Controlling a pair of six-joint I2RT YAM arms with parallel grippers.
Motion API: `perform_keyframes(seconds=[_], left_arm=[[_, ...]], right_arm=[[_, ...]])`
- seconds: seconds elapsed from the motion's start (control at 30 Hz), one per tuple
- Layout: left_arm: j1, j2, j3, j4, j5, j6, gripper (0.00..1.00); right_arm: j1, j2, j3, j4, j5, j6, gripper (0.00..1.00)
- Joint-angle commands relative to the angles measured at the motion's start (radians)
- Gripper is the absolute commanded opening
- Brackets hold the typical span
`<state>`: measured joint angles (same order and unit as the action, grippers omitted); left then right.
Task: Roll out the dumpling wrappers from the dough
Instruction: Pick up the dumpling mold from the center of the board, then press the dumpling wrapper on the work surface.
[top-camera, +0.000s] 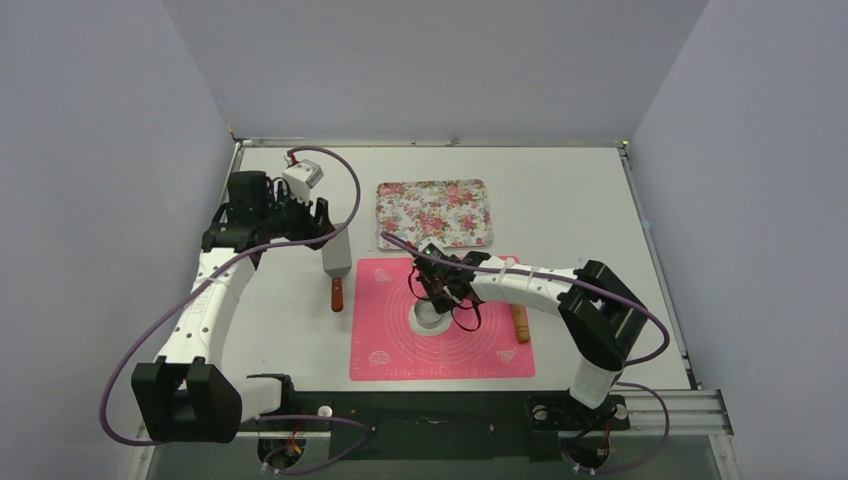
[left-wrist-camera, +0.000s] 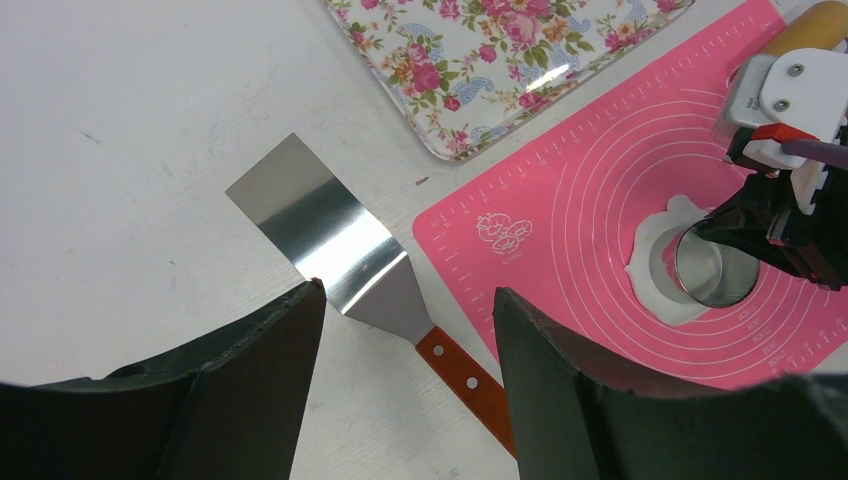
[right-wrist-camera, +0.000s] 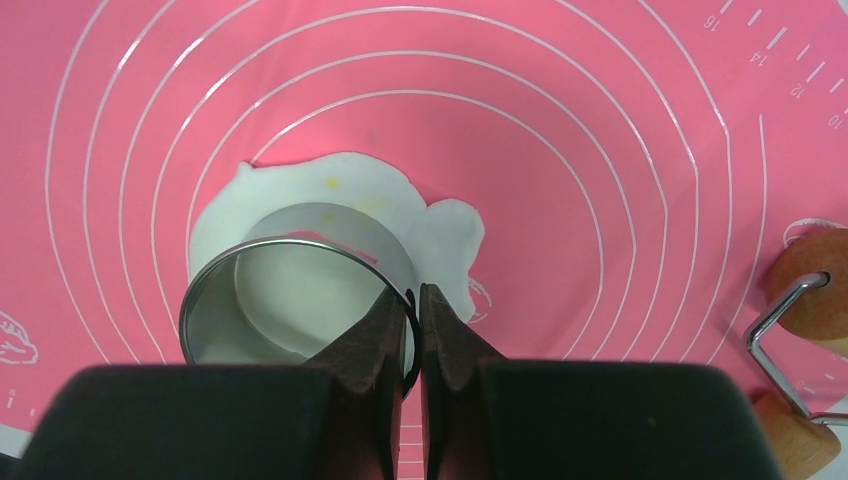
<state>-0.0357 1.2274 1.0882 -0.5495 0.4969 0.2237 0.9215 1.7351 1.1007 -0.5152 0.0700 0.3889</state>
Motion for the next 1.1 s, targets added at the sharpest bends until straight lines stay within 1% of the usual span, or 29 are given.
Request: perform_keyframes(seconds=[0.0, 0.2, 0.37, 0.53, 0.57, 0.6, 0.63, 0.67, 0.73, 0.8, 0.97, 1.03, 1.07], left_arm=[[0.008, -0.016, 0.013, 0.039, 0.001, 0.002, 0.61], [0.009, -0.015, 0.011, 0.046, 0.004, -0.002, 0.61], [0.01, -0.016, 0.01, 0.048, 0.006, -0.003, 0.61], [0.009, -0.016, 0.009, 0.048, 0.006, -0.003, 0.61], [0.009, -0.016, 0.009, 0.049, 0.008, -0.003, 0.61], [0.009, -0.015, 0.009, 0.05, 0.008, -0.004, 0.61], [0.009, -0.014, 0.009, 0.051, 0.009, -0.004, 0.61], [0.01, -0.015, 0.009, 0.051, 0.011, -0.004, 0.61], [0.009, -0.015, 0.007, 0.053, 0.017, -0.006, 0.61], [0.009, -0.015, 0.004, 0.053, 0.02, -0.009, 0.61], [0.005, -0.017, -0.006, 0.055, 0.049, -0.042, 0.61], [-0.009, -0.018, 0.002, 0.039, 0.045, -0.081, 0.61], [-0.027, -0.019, 0.007, 0.028, 0.028, -0.088, 0.61]], right_arm=[[0.001, -0.046, -0.018, 0.003, 0.0, 0.009, 0.0], [0.001, -0.049, -0.04, -0.001, 0.039, 0.002, 0.0], [0.003, -0.019, -0.04, 0.023, 0.038, 0.007, 0.0], [0.003, -0.022, -0.026, 0.032, 0.041, 0.005, 0.0], [0.003, -0.03, -0.019, 0.032, 0.038, 0.005, 0.07], [0.003, -0.033, -0.009, 0.029, 0.026, 0.003, 0.22], [0.003, -0.041, -0.005, 0.026, 0.02, 0.0, 0.29], [0.005, -0.046, 0.0, 0.022, 0.015, 0.0, 0.38], [0.006, -0.07, 0.007, 0.02, 0.017, 0.001, 0.47], [0.006, -0.093, 0.013, 0.02, 0.025, 0.004, 0.5], [0.006, -0.139, 0.049, 0.004, 0.025, 0.015, 0.52], [0.006, -0.171, 0.068, 0.003, 0.022, 0.027, 0.55], [0.006, -0.183, 0.071, 0.002, 0.022, 0.031, 0.58]])
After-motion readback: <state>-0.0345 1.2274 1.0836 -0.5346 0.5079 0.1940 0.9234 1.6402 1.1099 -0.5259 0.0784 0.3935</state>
